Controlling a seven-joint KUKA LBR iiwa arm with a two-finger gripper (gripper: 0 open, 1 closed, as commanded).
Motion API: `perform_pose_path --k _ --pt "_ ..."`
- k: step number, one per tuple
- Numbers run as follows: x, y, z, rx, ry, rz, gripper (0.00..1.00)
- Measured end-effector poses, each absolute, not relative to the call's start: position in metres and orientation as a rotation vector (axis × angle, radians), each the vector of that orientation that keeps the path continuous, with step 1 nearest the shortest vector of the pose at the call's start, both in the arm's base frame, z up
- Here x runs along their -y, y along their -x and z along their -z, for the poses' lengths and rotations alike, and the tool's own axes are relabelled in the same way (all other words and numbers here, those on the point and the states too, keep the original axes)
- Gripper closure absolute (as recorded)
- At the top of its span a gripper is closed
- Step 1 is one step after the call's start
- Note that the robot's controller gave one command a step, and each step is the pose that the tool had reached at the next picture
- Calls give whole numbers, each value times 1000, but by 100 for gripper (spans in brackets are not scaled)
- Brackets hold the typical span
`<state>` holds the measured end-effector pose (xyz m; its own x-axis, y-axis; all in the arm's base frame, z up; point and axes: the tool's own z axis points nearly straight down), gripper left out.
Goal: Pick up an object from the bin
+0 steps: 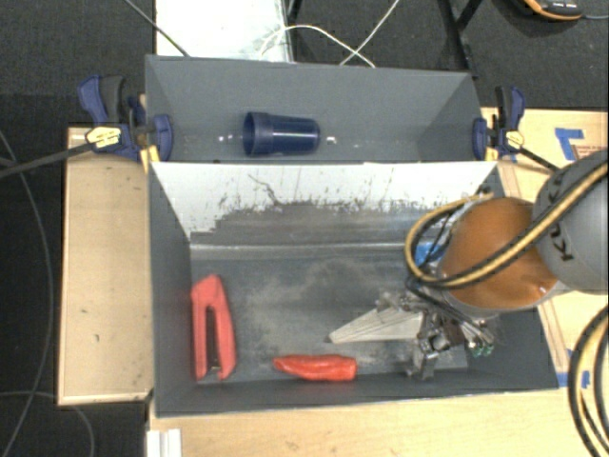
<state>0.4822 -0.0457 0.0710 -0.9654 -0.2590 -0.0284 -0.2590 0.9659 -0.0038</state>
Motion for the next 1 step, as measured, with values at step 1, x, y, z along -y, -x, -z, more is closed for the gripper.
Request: perform_pose_path --k 1 --pt "29 -480 -70 -3124 148 -7 100"
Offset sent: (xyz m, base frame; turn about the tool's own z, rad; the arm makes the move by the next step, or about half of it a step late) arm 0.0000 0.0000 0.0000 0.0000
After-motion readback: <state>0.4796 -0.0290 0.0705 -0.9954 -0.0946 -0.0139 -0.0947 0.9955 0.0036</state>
